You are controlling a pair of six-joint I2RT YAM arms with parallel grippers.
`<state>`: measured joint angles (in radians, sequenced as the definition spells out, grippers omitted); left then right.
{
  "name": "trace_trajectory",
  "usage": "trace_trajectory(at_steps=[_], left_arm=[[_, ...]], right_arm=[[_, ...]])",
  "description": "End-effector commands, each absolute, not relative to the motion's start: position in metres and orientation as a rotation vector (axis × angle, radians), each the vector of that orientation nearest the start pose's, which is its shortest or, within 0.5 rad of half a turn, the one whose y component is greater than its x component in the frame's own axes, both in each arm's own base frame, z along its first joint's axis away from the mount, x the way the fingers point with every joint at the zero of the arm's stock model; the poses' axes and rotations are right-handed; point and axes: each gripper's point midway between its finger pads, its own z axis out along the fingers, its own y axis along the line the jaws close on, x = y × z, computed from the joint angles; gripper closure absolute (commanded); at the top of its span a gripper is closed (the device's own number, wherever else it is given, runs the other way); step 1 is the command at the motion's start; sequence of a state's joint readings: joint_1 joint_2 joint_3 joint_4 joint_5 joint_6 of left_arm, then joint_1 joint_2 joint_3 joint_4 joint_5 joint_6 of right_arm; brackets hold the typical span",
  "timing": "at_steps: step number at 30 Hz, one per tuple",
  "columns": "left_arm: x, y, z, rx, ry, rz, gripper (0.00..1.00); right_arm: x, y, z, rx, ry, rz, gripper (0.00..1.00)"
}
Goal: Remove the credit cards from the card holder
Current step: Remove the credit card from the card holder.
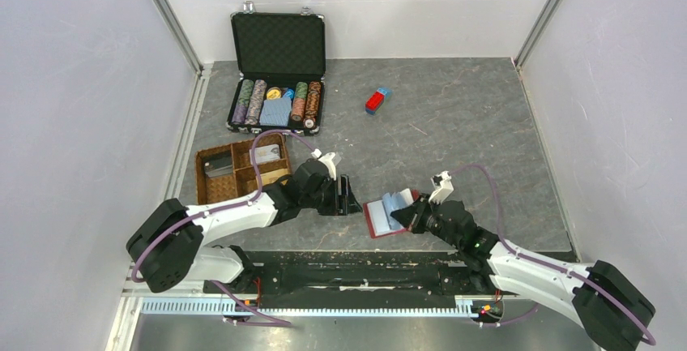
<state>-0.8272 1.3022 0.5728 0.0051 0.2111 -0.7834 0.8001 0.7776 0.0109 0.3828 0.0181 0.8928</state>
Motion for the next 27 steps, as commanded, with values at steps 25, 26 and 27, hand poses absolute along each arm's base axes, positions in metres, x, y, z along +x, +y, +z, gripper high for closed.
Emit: trace_trajectory(at_steps=[25, 26, 27], left_arm=[[0.176, -0.307, 0.082, 0.269, 2.436, -1.118, 0.36], [0.177, -0.312, 0.085, 0.288, 2.429, -1.136, 0.39], [0.178, -0.317, 0.086, 0.307, 2.429, -1.148, 0.41]], right_arm=[[0.171, 0.205, 0.045, 0.115, 2.118, 1.012, 0.82], [0.172, 0.202, 0.04, 0.115, 2.135, 0.979, 0.85], [0.172, 0.201, 0.037, 0.112, 2.144, 0.965, 0.89]])
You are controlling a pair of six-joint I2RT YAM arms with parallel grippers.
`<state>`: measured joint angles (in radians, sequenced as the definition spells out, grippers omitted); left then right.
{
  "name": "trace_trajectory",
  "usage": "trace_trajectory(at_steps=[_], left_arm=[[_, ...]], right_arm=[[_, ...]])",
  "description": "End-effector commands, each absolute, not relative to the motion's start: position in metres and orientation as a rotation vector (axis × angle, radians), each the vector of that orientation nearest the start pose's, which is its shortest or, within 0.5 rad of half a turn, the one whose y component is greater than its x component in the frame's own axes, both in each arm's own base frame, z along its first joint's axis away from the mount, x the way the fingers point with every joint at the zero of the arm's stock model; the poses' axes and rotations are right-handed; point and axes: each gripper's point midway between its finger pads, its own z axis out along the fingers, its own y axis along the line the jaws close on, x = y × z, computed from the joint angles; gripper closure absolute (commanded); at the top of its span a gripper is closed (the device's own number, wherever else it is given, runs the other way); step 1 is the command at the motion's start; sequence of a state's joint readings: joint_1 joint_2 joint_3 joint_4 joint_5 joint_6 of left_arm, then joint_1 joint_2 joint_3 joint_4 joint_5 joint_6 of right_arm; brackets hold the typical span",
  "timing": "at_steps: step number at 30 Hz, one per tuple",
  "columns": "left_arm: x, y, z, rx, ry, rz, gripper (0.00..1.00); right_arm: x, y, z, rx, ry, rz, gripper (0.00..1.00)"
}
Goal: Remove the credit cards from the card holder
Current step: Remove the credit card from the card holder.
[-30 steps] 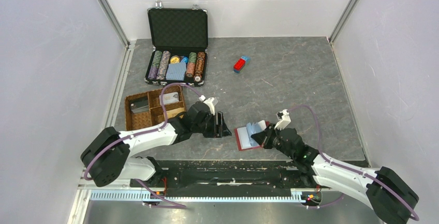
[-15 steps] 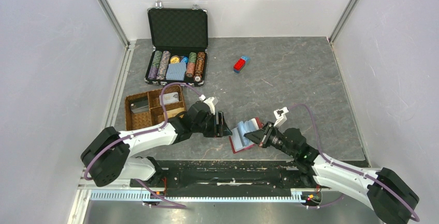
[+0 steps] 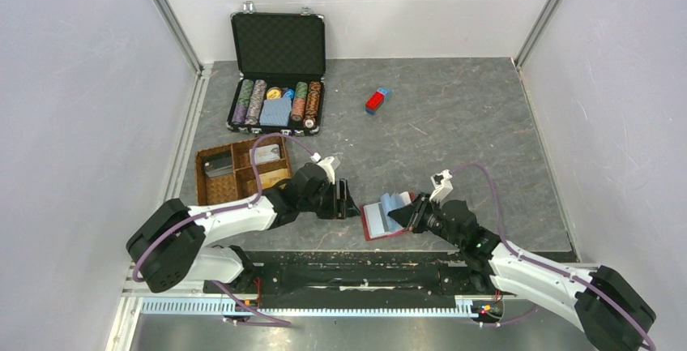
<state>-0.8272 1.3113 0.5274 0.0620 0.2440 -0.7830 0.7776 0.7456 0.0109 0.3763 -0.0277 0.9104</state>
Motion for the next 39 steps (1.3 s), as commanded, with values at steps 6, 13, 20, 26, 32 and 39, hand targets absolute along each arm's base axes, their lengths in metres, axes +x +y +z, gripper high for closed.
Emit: trace_trajectory(at_steps=[6, 13, 20, 26, 32, 39], left_arm=[[0.187, -0.346, 0.088, 0.411, 2.455, -1.194, 0.66], [0.183, -0.368, 0.072, 0.484, 2.507, -1.222, 0.77], [0.186, -0.389, 0.065, 0.518, 2.519, -1.221, 0.77], [0.184, -0.401, 0.064, 0.555, 2.513, -1.235, 0.73], [0.189, -0.415, 0.063, 0.577, 2.502, -1.263, 0.72], [0.195, -0.433, 0.065, 0.598, 2.484, -1.296, 0.71]], right_arm=[[0.169, 0.203, 0.038, 0.115, 2.136, 1.0, 0.93], [0.173, 0.202, 0.048, 0.123, 2.098, 1.006, 0.9], [0.176, 0.199, 0.051, 0.109, 2.102, 0.971, 0.78], [0.18, 0.197, 0.078, 0.063, 2.072, 0.93, 0.51], [0.183, 0.182, 0.098, 0.054, 2.055, 0.838, 0.4], [0.181, 0.184, 0.118, -0.008, 2.024, 0.857, 0.64]])
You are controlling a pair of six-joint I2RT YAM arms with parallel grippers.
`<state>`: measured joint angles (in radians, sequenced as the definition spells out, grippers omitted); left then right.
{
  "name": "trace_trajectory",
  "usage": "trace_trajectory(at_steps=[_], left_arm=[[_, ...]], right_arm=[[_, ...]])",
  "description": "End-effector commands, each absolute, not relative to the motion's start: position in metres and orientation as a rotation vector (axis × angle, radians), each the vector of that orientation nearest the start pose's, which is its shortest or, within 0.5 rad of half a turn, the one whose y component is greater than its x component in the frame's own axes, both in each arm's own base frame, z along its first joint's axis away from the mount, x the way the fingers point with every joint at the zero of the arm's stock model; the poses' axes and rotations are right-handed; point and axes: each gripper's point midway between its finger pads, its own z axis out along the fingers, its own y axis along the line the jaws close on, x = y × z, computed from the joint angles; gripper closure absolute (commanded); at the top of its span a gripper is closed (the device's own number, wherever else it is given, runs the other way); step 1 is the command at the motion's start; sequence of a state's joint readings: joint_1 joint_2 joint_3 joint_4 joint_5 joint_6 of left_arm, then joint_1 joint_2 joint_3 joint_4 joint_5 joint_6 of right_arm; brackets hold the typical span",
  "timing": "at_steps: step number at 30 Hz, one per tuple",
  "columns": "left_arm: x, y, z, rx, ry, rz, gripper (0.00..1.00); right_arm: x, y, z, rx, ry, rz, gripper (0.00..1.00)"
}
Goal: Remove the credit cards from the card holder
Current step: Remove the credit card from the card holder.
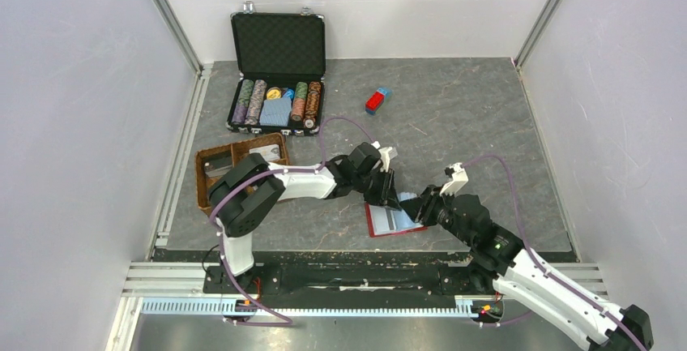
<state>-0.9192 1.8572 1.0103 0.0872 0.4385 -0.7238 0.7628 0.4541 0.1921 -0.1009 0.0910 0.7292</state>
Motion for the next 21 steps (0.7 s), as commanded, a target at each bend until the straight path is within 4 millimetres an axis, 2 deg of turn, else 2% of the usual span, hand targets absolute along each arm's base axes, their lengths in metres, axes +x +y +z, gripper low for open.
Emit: trace_trajectory(at_steps=[1, 6, 12, 15, 18, 21], left_arm=[[0.196, -0.434, 0.064, 0.598, 2.485, -1.293, 0.71], [0.203, -0.436, 0.052, 0.597, 2.495, -1.246, 0.7], [0.21, -0.434, 0.042, 0.577, 2.506, -1.189, 0.69], [0.215, -0.434, 0.049, 0.511, 2.525, -1.202, 0.69], [0.224, -0.431, 0.068, 0.442, 2.549, -1.181, 0.63], [0.235, -0.411, 0.084, 0.417, 2.552, -1.042, 0.61]], right_arm=[[0.18, 0.185, 0.118, -0.017, 2.026, 0.857, 0.68], [0.178, 0.192, 0.106, -0.053, 2.049, 0.876, 0.8], [0.177, 0.197, 0.083, -0.053, 2.085, 0.891, 0.83], [0.181, 0.19, 0.063, -0.031, 2.101, 0.826, 0.83], [0.179, 0.188, 0.046, -0.051, 2.154, 0.79, 0.81], [0.175, 0.183, 0.031, -0.058, 2.208, 0.752, 0.81]])
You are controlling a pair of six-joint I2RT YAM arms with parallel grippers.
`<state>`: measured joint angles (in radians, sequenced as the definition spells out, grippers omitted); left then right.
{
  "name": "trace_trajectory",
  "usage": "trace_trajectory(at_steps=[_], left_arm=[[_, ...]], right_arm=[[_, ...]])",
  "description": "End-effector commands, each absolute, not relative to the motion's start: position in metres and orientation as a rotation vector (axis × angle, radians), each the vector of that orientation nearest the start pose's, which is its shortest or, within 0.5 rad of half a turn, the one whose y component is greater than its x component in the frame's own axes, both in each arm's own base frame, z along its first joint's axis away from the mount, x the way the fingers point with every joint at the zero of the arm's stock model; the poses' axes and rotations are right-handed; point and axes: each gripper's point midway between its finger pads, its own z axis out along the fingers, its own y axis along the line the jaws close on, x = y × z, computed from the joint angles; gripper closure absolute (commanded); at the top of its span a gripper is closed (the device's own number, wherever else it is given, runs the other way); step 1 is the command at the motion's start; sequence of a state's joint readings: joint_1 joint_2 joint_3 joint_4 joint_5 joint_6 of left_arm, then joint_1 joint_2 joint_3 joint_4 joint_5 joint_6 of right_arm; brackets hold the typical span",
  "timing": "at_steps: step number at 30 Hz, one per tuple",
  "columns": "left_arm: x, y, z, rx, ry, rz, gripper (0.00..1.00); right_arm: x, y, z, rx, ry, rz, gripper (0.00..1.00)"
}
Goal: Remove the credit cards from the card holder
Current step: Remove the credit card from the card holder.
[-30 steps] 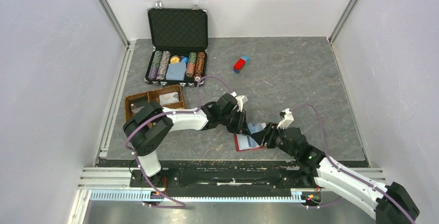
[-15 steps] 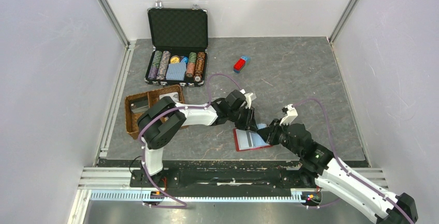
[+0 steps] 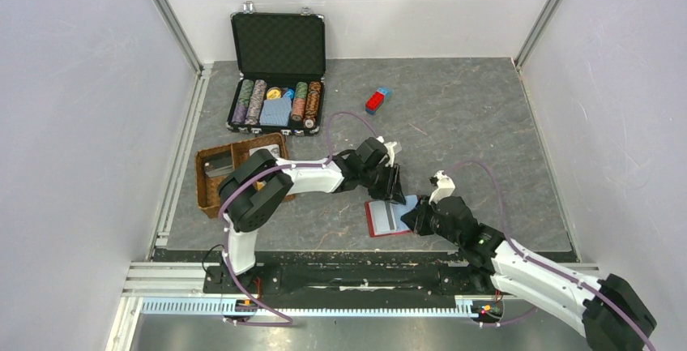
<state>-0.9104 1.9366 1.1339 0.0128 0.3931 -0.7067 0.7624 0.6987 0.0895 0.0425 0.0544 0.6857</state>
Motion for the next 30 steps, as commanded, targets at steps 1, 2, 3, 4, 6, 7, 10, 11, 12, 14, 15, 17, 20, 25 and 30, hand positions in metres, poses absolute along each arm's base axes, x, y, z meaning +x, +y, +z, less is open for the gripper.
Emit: trace_trajectory(at_steps=[1, 2, 3, 4, 6, 7, 10, 11, 12, 14, 15, 17, 20, 25, 30], left_arm=[[0.237, -0.403, 0.087, 0.41, 2.558, -0.995, 0.61], [0.241, -0.393, 0.09, 0.395, 2.556, -0.949, 0.6], [0.241, -0.383, 0.092, 0.384, 2.56, -0.917, 0.6], [0.242, -0.374, 0.093, 0.367, 2.559, -0.894, 0.6], [0.239, -0.356, 0.095, 0.339, 2.558, -0.856, 0.59], [0.236, -0.347, 0.094, 0.337, 2.554, -0.835, 0.59], [0.227, -0.326, 0.096, 0.354, 2.539, -0.784, 0.56], [0.225, -0.321, 0.1, 0.353, 2.525, -0.776, 0.55], [0.223, -0.316, 0.102, 0.359, 2.515, -0.77, 0.55], [0.221, -0.307, 0.11, 0.368, 2.482, -0.75, 0.54], [0.22, -0.302, 0.116, 0.389, 2.459, -0.739, 0.53], [0.219, -0.29, 0.129, 0.43, 2.426, -0.694, 0.5], [0.214, -0.271, 0.152, 0.474, 2.359, -0.647, 0.47], [0.205, -0.245, 0.189, 0.435, 2.268, -0.633, 0.43], [0.188, -0.222, 0.211, 0.446, 2.209, -0.641, 0.4]], right_arm=[[0.174, 0.179, 0.026, -0.036, 2.225, 0.727, 0.81], [0.174, 0.176, 0.023, -0.016, 2.233, 0.715, 0.81], [0.173, 0.173, 0.02, 0.005, 2.237, 0.705, 0.81], [0.173, 0.169, 0.018, 0.029, 2.236, 0.694, 0.81], [0.174, 0.168, 0.02, 0.043, 2.222, 0.693, 0.8], [0.176, 0.169, 0.024, 0.022, 2.209, 0.69, 0.79], [0.185, 0.177, 0.055, -0.029, 2.158, 0.701, 0.76], [0.187, 0.179, 0.065, -0.049, 2.158, 0.69, 0.75], [0.19, 0.181, 0.074, -0.071, 2.151, 0.681, 0.74], [0.193, 0.187, 0.086, -0.106, 2.143, 0.677, 0.72], [0.194, 0.19, 0.09, -0.131, 2.134, 0.681, 0.7], [0.196, 0.196, 0.096, -0.153, 2.125, 0.669, 0.67], [0.197, 0.207, 0.101, -0.189, 2.137, 0.64, 0.62], [0.19, 0.232, 0.093, -0.262, 2.195, 0.589, 0.47], [0.185, 0.24, 0.073, -0.331, 2.269, 0.462, 0.38]])
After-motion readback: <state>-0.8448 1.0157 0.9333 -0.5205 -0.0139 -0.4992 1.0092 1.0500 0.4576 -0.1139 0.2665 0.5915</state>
